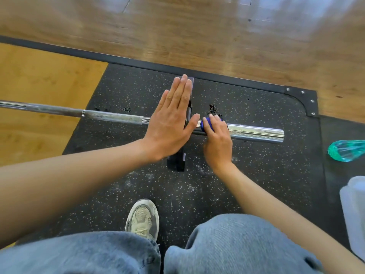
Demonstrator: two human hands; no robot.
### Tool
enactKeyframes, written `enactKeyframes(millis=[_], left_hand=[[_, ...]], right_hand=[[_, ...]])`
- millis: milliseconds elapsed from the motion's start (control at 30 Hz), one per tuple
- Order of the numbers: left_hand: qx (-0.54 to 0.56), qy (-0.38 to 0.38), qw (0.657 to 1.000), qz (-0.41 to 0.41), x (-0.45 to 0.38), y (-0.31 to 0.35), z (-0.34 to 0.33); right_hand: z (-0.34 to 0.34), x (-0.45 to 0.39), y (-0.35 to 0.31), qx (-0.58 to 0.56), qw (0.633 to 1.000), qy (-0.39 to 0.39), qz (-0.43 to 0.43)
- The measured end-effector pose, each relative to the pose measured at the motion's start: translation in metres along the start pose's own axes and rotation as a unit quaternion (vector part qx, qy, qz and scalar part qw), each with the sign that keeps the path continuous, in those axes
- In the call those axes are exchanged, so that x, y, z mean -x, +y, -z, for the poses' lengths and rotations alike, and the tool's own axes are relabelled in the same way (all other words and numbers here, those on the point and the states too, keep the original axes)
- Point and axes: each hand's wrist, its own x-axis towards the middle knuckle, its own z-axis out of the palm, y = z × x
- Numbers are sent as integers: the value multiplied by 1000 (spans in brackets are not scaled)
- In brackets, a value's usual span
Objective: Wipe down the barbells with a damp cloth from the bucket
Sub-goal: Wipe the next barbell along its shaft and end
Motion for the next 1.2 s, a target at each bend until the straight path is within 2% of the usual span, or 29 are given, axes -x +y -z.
enactKeyframes(millis=[33, 133, 167, 300, 333, 433, 467, 500, 600, 633, 733, 767, 867, 900, 1033, 1067, 1133, 1200], left_hand=[[-4, 4, 1000, -7, 3, -2, -1], [9, 18, 999, -25, 18, -1, -7], [14, 20, 999, -24, 23, 1, -8], [16, 29, 999, -31, 44, 5, -9], [19, 33, 999, -33, 48, 6, -10], [13, 42, 998, -37, 62, 12, -11], [7, 42, 998, -34, 66, 13, -11], [2, 42, 999, -32, 71, 13, -11], [-4, 41, 999, -36, 80, 14, -12], [-7, 40, 998, -38, 83, 15, -13], [-20, 36, 998, -45, 87, 15, -13], [-27, 34, 998, -47, 87, 15, -13], [-34, 35, 998, -43, 85, 14, -13], [-32, 39, 998, -39, 83, 15, -13], [-29, 40, 998, -30, 75, 16, -11], [-30, 38, 998, -26, 73, 15, -10], [-27, 36, 999, -17, 67, 13, -7], [-31, 41, 999, -8, 59, 14, -4]], right_hand=[[-5, 6, -11, -5, 1000, -2, 5], [-11, 17, -25, -31, 993, -14, 111], [-8, 16, -20, -30, 993, -11, 117], [4, 24, 1, 6, 1000, 19, -20], [3, 27, -2, 14, 1000, 18, -1], [0, 34, 0, 22, 980, -18, 198], [2, 33, 6, 28, 971, -26, 235], [4, 32, 12, 31, 973, -28, 225], [8, 42, 3, 6, 1000, 8, 25], [6, 47, -6, 1, 1000, 7, 23], [4, 53, -7, -2, 988, -20, 156], [7, 50, 0, -4, 990, -17, 138], [16, 50, 10, -9, 998, 25, -57], [15, 52, 7, -4, 997, 27, -66], [23, 42, 16, 10, 998, -8, 67], [28, 36, 22, 16, 999, 3, 45], [32, 29, 19, 17, 997, 38, -66], [25, 27, 1, 14, 998, 29, -54]])
